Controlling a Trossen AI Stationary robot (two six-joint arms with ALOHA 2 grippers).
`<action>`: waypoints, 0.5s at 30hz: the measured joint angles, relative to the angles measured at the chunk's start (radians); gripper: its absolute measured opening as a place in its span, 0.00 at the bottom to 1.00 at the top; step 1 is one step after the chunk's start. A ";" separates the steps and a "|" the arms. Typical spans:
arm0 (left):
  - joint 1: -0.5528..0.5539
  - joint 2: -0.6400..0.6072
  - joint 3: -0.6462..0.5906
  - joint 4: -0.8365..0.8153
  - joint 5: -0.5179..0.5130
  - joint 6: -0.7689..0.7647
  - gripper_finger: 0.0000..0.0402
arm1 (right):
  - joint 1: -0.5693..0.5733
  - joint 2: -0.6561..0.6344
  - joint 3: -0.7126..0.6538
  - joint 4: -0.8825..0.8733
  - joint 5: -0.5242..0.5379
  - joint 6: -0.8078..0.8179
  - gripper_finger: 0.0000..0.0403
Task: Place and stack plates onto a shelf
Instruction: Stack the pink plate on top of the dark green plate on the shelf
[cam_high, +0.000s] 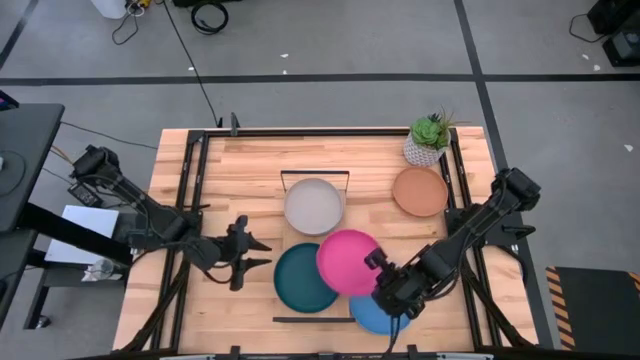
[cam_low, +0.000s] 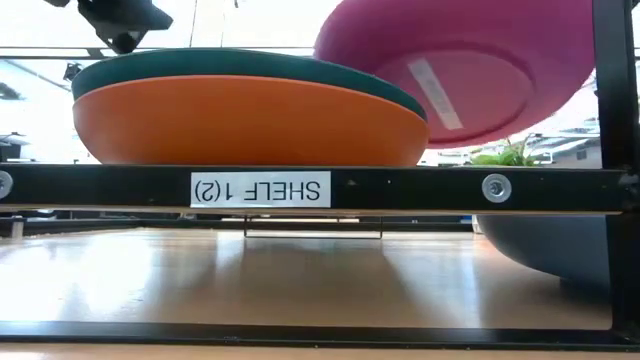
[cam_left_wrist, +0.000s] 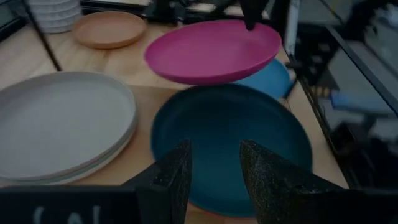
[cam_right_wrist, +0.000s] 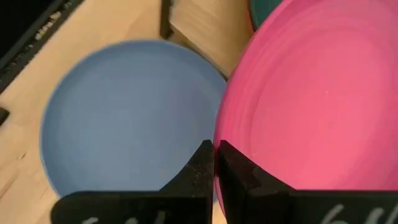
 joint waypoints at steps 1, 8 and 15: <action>-0.011 0.000 0.008 -0.014 0.011 0.018 0.35 | 0.000 0.024 0.029 -0.008 0.000 -0.024 0.03; -0.070 0.000 0.020 -0.068 -0.023 0.018 0.38 | -0.003 0.152 0.202 -0.052 0.000 -0.176 0.04; -0.078 0.000 0.020 -0.087 -0.038 -0.064 0.43 | -0.011 0.197 0.224 -0.019 0.041 -0.338 0.04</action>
